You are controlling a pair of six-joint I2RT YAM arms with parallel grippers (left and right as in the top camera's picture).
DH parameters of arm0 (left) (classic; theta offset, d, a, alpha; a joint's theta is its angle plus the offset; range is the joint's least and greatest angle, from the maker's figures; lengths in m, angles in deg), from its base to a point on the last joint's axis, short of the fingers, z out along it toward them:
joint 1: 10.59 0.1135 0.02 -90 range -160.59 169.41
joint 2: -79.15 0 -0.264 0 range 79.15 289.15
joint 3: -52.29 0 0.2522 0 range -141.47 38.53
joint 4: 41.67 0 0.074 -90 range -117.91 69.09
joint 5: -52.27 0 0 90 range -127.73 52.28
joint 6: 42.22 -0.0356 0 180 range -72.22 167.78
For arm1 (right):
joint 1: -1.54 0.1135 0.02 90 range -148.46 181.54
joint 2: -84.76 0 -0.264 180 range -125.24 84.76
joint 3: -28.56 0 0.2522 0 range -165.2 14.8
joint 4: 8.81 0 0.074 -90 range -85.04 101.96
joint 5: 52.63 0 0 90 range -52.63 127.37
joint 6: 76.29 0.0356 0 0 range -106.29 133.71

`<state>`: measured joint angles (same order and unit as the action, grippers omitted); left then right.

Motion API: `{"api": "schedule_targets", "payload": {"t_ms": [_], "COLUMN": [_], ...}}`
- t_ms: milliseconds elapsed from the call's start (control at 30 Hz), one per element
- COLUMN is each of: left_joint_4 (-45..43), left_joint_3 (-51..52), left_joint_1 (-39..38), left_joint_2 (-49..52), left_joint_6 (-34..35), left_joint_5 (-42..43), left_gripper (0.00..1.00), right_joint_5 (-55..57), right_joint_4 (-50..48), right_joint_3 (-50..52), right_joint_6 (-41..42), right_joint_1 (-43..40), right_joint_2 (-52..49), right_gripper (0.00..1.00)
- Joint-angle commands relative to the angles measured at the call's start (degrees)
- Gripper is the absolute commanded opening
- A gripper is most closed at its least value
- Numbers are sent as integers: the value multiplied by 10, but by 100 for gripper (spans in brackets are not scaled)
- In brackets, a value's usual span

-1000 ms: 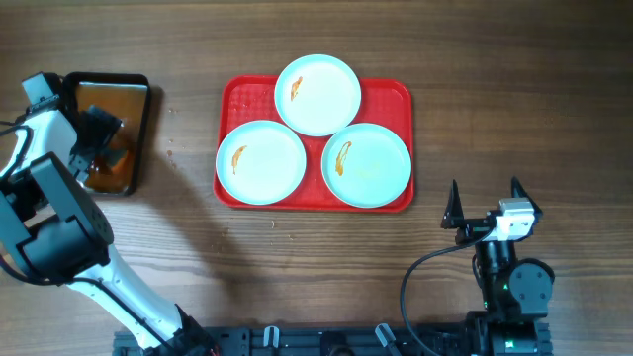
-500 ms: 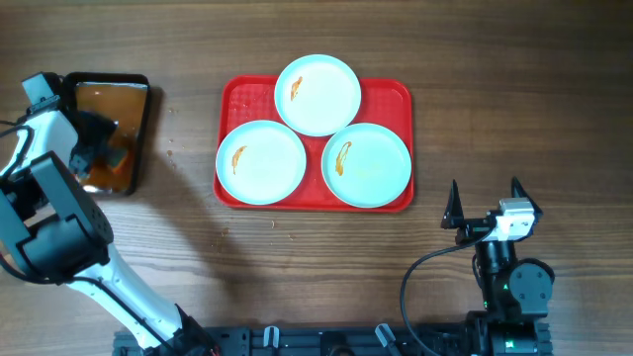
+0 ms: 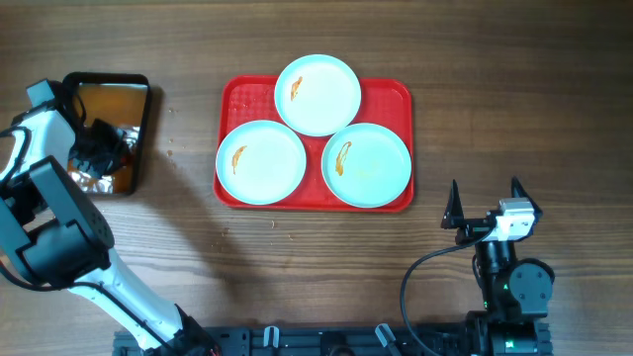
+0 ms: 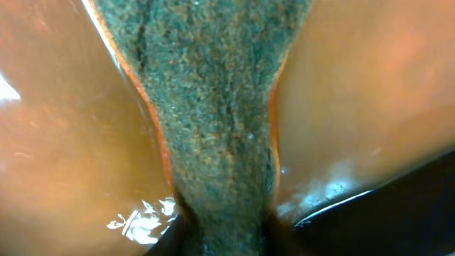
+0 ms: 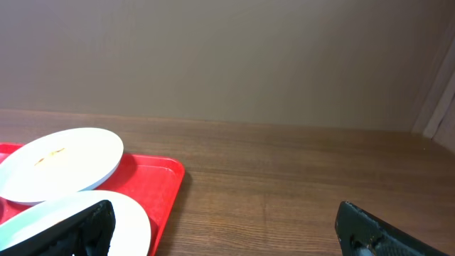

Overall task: Clean dirty plates on tray and stack at the side
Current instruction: 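Dip and swish the held sponge in the soapy water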

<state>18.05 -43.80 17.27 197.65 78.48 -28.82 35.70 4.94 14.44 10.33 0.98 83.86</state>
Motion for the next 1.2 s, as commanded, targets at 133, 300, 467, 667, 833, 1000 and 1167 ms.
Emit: {"api": "schedule_targets", "payload": {"t_ms": [133,300,467,667,833,1000,1167], "left_joint_4": [-24,-57,-104,-113,-117,-116,-115], "left_joint_3": [5,5,6,7,7,7,7], "left_joint_1": [2,2,2,2,2,9,11], "left_joint_2": [-3,-3,-3,-1,33,41,16], "left_joint_6": [3,2,2,-1,-2,-2,-2], "left_joint_5": [-122,-123,-131,-131,-149,-148,-132], "left_gripper": [4,100,99,85,85,54,4], "right_joint_5": [-7,-7,-7,-7,-7,-7,-7], "right_joint_4": [-1,-1,-1,-1,-1,-1,-1], "right_joint_3": [1,1,1,1,1,1,1], "right_joint_6": [-10,-10,-10,-10,-10,-10,-10], "right_joint_1": [-3,-3,-3,-3,-3,-3,-3], "right_joint_2": [3,3,3,3,3,3,3], "right_gripper": [100,99,100,100,100,100,100]}}
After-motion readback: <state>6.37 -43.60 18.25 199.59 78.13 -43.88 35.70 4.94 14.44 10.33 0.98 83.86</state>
